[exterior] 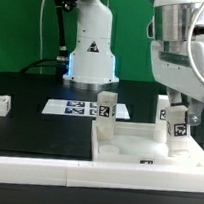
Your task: Assemble square table
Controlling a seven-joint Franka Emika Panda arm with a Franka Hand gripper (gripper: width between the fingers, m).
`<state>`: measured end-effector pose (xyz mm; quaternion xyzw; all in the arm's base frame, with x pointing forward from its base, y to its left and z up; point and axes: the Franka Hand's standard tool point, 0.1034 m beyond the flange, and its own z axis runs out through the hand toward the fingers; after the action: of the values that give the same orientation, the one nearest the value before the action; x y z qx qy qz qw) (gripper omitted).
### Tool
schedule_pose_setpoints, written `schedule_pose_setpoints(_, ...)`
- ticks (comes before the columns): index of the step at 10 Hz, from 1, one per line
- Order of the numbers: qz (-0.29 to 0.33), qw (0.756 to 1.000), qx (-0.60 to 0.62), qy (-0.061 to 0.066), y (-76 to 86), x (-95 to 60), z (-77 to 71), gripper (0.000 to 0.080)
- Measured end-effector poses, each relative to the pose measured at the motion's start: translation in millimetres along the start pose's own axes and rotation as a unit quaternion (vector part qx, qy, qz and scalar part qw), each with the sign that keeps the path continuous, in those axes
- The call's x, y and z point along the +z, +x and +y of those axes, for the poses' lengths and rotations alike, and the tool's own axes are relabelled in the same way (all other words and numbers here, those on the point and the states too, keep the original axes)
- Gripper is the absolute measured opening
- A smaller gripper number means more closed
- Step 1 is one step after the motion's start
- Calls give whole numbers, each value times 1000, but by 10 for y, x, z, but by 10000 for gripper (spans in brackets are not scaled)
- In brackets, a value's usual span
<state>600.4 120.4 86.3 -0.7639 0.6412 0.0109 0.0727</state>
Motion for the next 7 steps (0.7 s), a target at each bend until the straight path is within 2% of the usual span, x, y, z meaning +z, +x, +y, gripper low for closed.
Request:
schedule_pose_setpoints(1, 0, 999, -51, 0, 7, -1, 0, 619)
schedule_pose_setpoints(3, 1, 989, -150, 0, 30, 0, 3, 640)
schedule_pose_setpoints(7, 2, 942, -335, -1, 70, -3, 2, 649)
